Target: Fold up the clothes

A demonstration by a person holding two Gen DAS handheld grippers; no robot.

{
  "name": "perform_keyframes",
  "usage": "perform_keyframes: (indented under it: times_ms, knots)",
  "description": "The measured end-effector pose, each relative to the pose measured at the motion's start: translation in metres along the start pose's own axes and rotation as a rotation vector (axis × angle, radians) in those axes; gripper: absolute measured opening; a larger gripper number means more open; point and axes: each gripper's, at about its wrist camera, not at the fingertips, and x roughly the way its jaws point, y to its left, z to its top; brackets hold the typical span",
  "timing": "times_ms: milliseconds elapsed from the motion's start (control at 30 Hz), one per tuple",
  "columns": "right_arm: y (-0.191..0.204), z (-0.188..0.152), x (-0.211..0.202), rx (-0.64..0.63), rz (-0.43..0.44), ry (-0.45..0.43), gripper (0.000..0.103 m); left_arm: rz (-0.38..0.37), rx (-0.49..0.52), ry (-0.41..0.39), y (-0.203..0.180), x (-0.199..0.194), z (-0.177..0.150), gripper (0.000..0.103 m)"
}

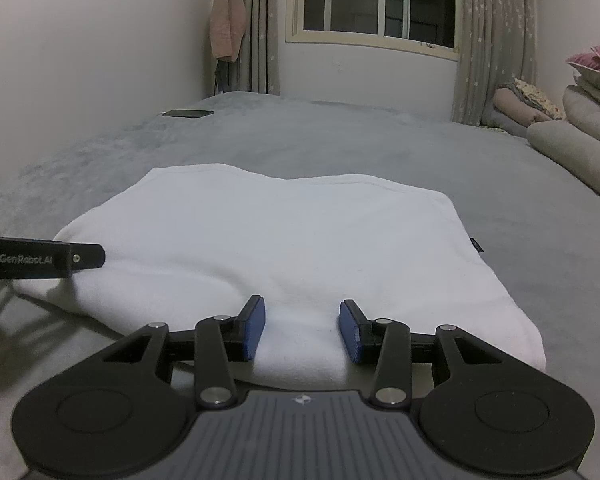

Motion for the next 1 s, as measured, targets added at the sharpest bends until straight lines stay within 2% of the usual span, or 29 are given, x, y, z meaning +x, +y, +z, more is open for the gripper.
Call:
perform_keyframes:
  times_ms: [267,367,400,467,567,600,633,700,800,833,867,900,933,1000]
  knots:
    - [-0.002,0.002,-0.001,0.016,0.008,0.001,0.04,0.001,-0.033,0.025,0.011,-0.004,0.002,0.049]
    - [-0.01,0.004,-0.004,0.051,0.027,-0.002,0.04,-0.02,-0.053,0.046,0.023,-0.006,0.005,0.045]
    - [-0.017,0.005,-0.007,0.084,0.038,0.0,0.04,-0.011,-0.049,0.053,0.026,-0.006,0.006,0.045]
    - [-0.034,0.007,-0.013,0.157,0.06,0.007,0.04,0.004,-0.047,0.067,0.034,-0.006,0.006,0.055]
    - [-0.074,0.003,-0.021,0.315,0.131,0.026,0.038,-0.008,-0.083,0.088,0.052,-0.01,0.006,0.054]
    - [-0.089,0.0,-0.023,0.363,0.155,0.029,0.033,-0.012,-0.097,0.094,0.057,-0.012,0.007,0.054]
    - [-0.1,-0.002,-0.026,0.401,0.149,0.035,0.032,-0.011,-0.105,0.099,0.06,-0.015,0.008,0.054]
    - [-0.121,-0.006,-0.033,0.458,0.052,0.053,0.032,-0.006,-0.128,0.116,0.066,-0.021,0.01,0.054]
    - [-0.139,-0.011,-0.047,0.512,0.048,0.082,0.031,-0.017,-0.235,0.185,0.076,-0.028,0.01,0.052]
    - [-0.137,-0.009,-0.052,0.483,-0.002,0.11,0.041,-0.034,-0.276,0.195,0.078,-0.03,0.01,0.052]
    - [-0.134,-0.008,-0.057,0.439,-0.088,0.14,0.042,-0.054,-0.314,0.202,0.079,-0.032,0.009,0.052]
    - [-0.133,-0.008,-0.062,0.425,-0.136,0.143,0.048,-0.081,-0.349,0.212,0.079,-0.033,0.008,0.052]
    - [-0.136,-0.009,-0.066,0.457,-0.146,0.143,0.052,-0.118,-0.387,0.222,0.078,-0.033,0.006,0.052]
    - [-0.145,-0.015,-0.071,0.611,-0.091,0.145,0.052,-0.193,-0.464,0.238,0.075,-0.03,0.003,0.054]
